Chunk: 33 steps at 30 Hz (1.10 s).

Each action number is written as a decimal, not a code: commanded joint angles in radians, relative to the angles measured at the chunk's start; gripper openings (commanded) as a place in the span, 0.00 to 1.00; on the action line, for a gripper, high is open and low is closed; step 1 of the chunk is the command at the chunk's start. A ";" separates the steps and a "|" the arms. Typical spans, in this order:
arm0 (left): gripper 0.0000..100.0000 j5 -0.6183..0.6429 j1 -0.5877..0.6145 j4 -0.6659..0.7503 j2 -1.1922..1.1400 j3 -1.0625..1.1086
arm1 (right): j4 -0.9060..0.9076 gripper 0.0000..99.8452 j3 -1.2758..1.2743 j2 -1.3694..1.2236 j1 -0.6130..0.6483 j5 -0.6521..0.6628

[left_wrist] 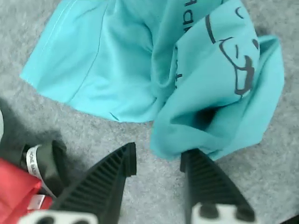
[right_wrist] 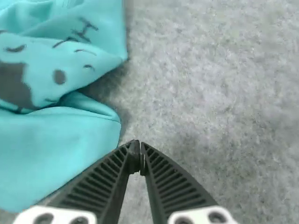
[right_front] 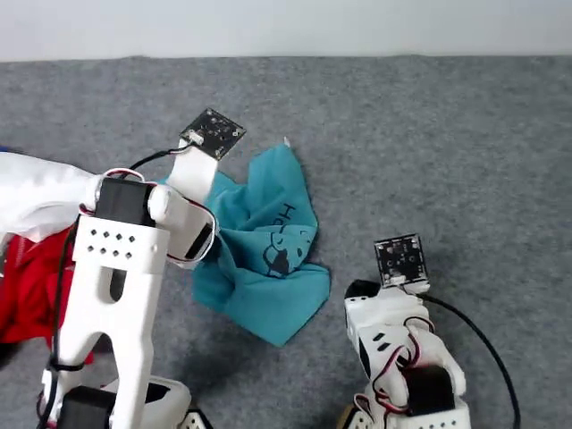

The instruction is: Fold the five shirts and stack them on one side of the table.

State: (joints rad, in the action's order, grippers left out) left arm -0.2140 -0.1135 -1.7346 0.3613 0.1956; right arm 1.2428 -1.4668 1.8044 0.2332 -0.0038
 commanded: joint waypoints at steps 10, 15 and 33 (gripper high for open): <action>0.17 0.020 0.284 -0.020 0.006 -0.004 | 0.116 0.01 0.601 -0.802 0.087 0.118; 0.17 0.021 0.368 -0.020 0.006 -0.001 | 0.259 0.01 0.812 -1.110 0.234 0.247; 0.17 -0.064 0.956 -0.020 0.006 -0.005 | 0.226 0.22 0.876 -1.546 0.535 0.450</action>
State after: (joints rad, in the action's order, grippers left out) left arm -0.2509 0.8055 -1.7346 0.3613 0.1987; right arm 1.5144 -0.6490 0.3161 0.7457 0.4411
